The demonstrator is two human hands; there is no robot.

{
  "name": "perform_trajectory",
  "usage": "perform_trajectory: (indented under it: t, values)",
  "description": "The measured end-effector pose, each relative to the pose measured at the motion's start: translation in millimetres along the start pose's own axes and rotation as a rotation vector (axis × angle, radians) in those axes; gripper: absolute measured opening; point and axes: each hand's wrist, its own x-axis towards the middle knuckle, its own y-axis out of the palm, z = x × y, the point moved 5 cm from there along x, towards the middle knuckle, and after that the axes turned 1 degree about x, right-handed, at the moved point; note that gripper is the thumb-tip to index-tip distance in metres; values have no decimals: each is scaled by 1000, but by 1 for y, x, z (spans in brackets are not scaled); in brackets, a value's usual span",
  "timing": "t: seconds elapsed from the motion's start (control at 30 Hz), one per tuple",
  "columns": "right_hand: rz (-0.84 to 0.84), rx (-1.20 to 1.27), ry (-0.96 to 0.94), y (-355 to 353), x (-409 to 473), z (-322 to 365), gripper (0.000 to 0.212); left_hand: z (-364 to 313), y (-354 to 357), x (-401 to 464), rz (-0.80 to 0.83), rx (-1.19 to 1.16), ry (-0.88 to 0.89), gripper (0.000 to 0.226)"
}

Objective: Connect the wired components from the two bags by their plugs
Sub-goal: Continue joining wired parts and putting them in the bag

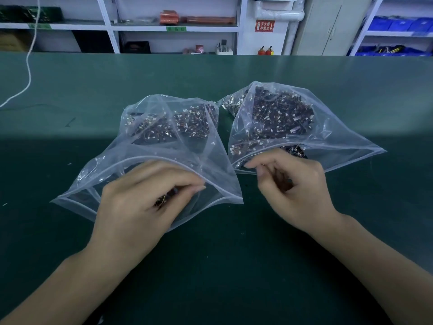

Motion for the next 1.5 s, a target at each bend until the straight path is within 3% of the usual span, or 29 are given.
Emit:
perform_trajectory:
  t: [0.2,0.33,0.47,0.63,0.87,1.5]
  values:
    - [133,154,-180,12,-5,29,29,-11,8,-4,-47,-485,-194,9]
    - [94,171,-210,15,-8,32,17,-12,15,-7,-41,-640,-264,9]
    - [45,183,-185,12,-8,26,5,-11,15,-6,-26,-516,-236,10]
    - [75,197,-228,14,-7,29,8,-17,14,-1,15,-343,-145,7]
    - [4,201,-170,11,-6,27,9,-18,12,0,-13,-326,-161,6]
    - [37,242,-78,16,-7,28,4,-15,16,-2,41,-320,-192,9]
